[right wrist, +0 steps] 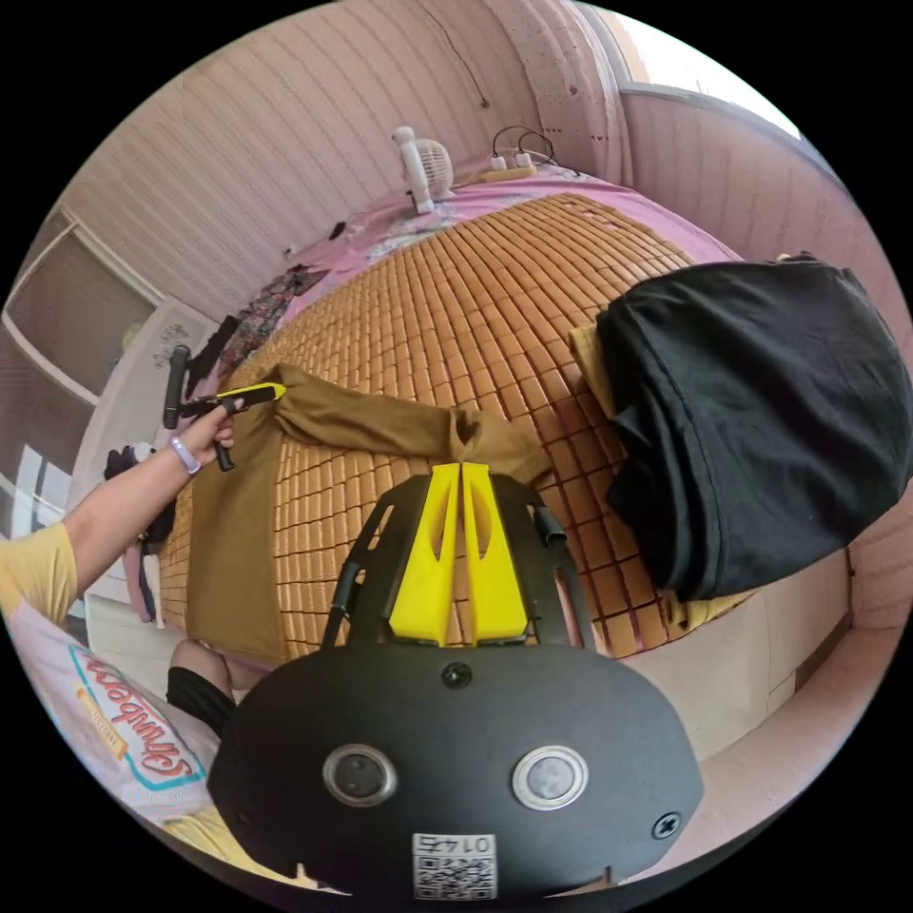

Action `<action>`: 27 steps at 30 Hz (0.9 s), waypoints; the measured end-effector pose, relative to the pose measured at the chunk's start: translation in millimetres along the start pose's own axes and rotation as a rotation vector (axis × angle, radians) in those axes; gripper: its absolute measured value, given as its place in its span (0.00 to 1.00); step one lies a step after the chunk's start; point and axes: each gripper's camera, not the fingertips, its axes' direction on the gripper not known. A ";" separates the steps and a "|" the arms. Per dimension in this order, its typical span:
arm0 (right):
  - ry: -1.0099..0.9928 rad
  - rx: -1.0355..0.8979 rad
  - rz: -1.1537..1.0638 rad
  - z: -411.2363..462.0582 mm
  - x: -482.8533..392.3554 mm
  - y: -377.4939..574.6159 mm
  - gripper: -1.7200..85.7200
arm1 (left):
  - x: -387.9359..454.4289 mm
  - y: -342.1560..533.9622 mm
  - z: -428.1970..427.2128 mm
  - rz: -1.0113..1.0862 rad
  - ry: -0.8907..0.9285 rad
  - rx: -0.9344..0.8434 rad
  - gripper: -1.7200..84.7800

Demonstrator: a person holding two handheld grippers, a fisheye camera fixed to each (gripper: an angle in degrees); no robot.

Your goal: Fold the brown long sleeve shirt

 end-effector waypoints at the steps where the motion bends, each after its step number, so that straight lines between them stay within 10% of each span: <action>1: -0.051 0.041 -0.016 -12.3 -0.8 3.4 0.03 | -1.8 1.2 -12.0 0.003 0.016 0.037 0.02; 7: 0.005 0.404 0.248 -37.4 38.0 30.3 0.03 | -34.1 -0.6 -26.6 -0.120 0.112 0.124 0.04; 14: 0.361 0.133 0.260 15.1 29.5 8.9 0.03 | -41.1 5.0 -20.1 -0.118 0.080 0.148 0.07; 27: 0.357 0.009 0.273 72.3 29.5 1.1 0.02 | -63.9 -4.6 16.5 -0.225 0.093 0.021 0.03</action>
